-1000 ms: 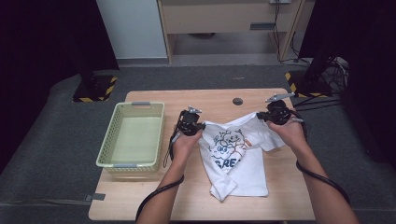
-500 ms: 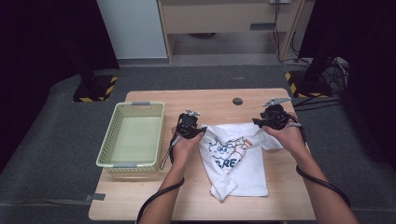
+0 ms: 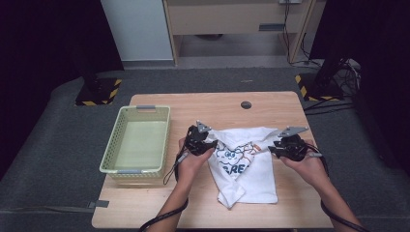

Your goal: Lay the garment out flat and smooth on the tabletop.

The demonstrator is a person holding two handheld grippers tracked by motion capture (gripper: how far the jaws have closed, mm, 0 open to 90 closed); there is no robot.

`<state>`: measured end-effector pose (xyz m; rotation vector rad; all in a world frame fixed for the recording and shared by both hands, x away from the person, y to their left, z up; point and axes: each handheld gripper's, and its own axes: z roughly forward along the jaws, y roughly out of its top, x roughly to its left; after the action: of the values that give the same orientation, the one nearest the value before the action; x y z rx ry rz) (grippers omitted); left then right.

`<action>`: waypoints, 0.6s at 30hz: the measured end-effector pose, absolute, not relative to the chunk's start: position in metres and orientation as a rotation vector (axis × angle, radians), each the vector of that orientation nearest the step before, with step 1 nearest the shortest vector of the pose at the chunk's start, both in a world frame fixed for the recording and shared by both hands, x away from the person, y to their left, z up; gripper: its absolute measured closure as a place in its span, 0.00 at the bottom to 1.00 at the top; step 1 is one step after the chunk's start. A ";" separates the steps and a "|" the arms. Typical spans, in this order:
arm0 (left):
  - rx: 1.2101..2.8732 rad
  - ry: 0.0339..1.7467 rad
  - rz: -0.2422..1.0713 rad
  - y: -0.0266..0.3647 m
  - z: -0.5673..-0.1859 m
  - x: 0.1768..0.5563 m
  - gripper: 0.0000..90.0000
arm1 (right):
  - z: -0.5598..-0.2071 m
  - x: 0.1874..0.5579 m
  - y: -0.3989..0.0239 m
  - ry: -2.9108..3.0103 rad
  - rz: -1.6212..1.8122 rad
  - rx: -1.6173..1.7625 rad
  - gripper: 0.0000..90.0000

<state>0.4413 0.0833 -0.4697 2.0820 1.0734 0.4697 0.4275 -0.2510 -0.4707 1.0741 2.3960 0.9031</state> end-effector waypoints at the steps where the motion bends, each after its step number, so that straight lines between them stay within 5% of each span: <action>1: 2.084 1.052 0.471 0.082 -0.468 0.436 0.51 | -0.473 0.426 -0.252 2.395 0.897 1.075 0.71; 18: 2.175 0.982 0.403 0.076 -0.504 0.397 0.50 | -0.509 0.395 -0.246 2.462 0.868 1.087 0.59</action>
<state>0.3966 0.0759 -0.5045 2.1751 0.9823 0.4031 0.3950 -0.2461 -0.5093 1.0874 2.4625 0.8677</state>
